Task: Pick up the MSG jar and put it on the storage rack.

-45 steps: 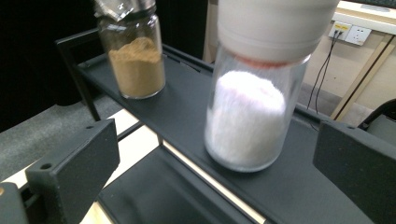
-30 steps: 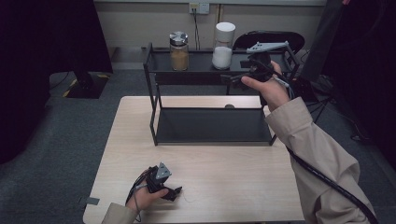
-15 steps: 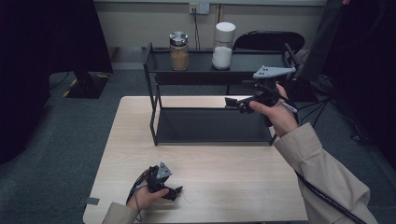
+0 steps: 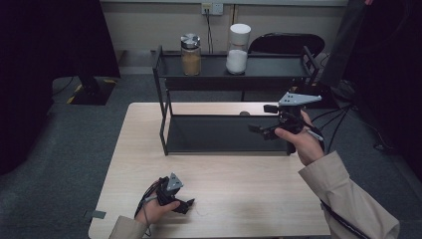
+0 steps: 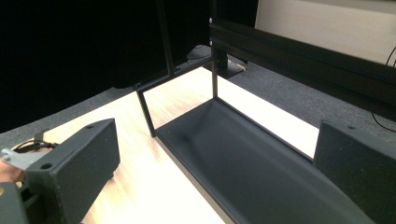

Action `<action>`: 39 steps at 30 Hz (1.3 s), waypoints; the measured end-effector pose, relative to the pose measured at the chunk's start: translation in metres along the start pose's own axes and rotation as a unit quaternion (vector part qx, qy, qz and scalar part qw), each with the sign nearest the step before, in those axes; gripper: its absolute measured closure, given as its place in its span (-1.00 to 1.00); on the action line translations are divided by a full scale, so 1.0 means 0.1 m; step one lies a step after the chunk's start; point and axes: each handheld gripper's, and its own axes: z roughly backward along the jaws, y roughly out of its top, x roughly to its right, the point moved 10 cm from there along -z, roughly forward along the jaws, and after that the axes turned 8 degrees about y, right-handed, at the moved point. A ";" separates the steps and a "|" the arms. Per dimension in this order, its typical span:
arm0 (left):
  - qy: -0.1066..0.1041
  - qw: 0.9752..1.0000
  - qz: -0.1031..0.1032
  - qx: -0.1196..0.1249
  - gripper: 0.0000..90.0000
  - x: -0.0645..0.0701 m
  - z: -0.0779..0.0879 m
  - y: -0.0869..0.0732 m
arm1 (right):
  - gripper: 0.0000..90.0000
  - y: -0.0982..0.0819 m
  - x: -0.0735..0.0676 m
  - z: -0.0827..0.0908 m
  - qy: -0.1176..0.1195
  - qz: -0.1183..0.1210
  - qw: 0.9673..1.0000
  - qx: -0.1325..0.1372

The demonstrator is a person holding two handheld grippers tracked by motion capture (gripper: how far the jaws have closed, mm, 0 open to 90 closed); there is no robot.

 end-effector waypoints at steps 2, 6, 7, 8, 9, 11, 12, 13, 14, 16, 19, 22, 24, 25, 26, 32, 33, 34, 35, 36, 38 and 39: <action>0.000 1.000 0.000 0.000 -1.00 0.00 0.00 0.00 | -1.00 -0.06 0.00 0.02 0.001 -0.002 1.000 0.002; 0.000 1.000 0.000 0.000 -1.00 0.00 0.00 0.00 | -1.00 -0.18 -0.02 0.05 0.002 -0.003 1.000 0.008; 0.000 1.000 0.000 0.000 -1.00 0.00 0.00 0.00 | -1.00 -0.21 -0.03 0.05 0.003 -0.002 1.000 0.009; 0.000 1.000 0.000 0.000 -1.00 0.00 0.00 0.00 | -1.00 -0.24 -0.03 0.06 0.003 0.000 1.000 0.010; 0.000 1.000 0.000 0.000 -1.00 0.00 0.00 0.00 | -1.00 -0.26 -0.04 0.06 0.003 -0.001 1.000 0.012; 0.000 1.000 0.000 0.000 -1.00 0.00 0.00 0.00 | -1.00 -0.32 -0.05 0.07 0.003 -0.007 1.000 0.018; 0.000 1.000 0.000 0.000 -1.00 0.00 0.00 0.00 | -1.00 -0.35 -0.06 0.07 0.003 -0.007 1.000 0.020; 0.000 1.000 0.000 0.000 -1.00 0.00 0.00 0.00 | -1.00 -0.38 -0.07 0.08 0.003 -0.006 1.000 0.020; 0.000 1.000 0.000 0.000 -1.00 0.00 0.00 0.00 | -1.00 -0.40 -0.08 0.08 0.003 -0.006 1.000 0.019; 0.000 1.000 0.000 0.000 -1.00 0.00 0.00 0.00 | -1.00 -0.46 -0.09 0.08 0.003 -0.006 1.000 0.020; 0.000 1.000 0.000 0.000 -1.00 0.00 0.00 0.00 | -1.00 -0.55 -0.11 0.09 0.001 -0.005 1.000 0.016; 0.000 1.000 0.000 0.000 -1.00 0.00 0.00 0.00 | -1.00 -0.65 -0.13 0.10 0.004 -0.008 1.000 0.015; 0.000 1.000 0.000 0.000 -1.00 0.00 0.00 0.00 | -1.00 -0.71 -0.14 0.11 0.005 -0.010 1.000 0.014; 0.000 1.000 0.000 0.000 -1.00 0.00 0.00 0.00 | -1.00 -0.74 -0.14 0.12 0.005 -0.013 1.000 0.017; 0.000 1.000 0.000 0.000 -1.00 0.00 0.00 0.00 | -1.00 -0.77 -0.14 0.12 0.005 -0.016 1.000 0.017; 0.000 1.000 0.000 0.000 -1.00 0.00 0.00 0.00 | -1.00 -0.97 -0.16 0.16 -0.003 -0.026 1.000 0.014; 0.000 1.000 0.000 0.000 -1.00 0.00 0.00 0.00 | -1.00 -1.00 -0.16 0.16 -0.004 -0.027 1.000 0.014; 0.000 1.000 0.000 0.000 -1.00 0.00 0.00 0.00 | -1.00 -1.03 -0.16 0.17 -0.006 -0.026 1.000 0.014; 0.000 1.000 0.000 0.000 -1.00 0.00 0.00 0.00 | -1.00 -1.07 -0.16 0.18 -0.007 -0.028 0.999 0.014; 0.000 1.000 0.000 0.000 -1.00 0.00 0.00 0.00 | -1.00 -1.10 -0.16 0.18 -0.009 -0.031 0.999 0.013; 0.000 1.000 0.001 0.000 -1.00 0.00 0.00 0.00 | -1.00 -1.17 -0.15 0.19 -0.009 -0.036 0.999 0.014; 0.000 1.000 0.000 -0.001 -1.00 0.00 0.00 0.00 | -1.00 -1.20 -0.14 0.20 -0.008 -0.039 0.999 0.013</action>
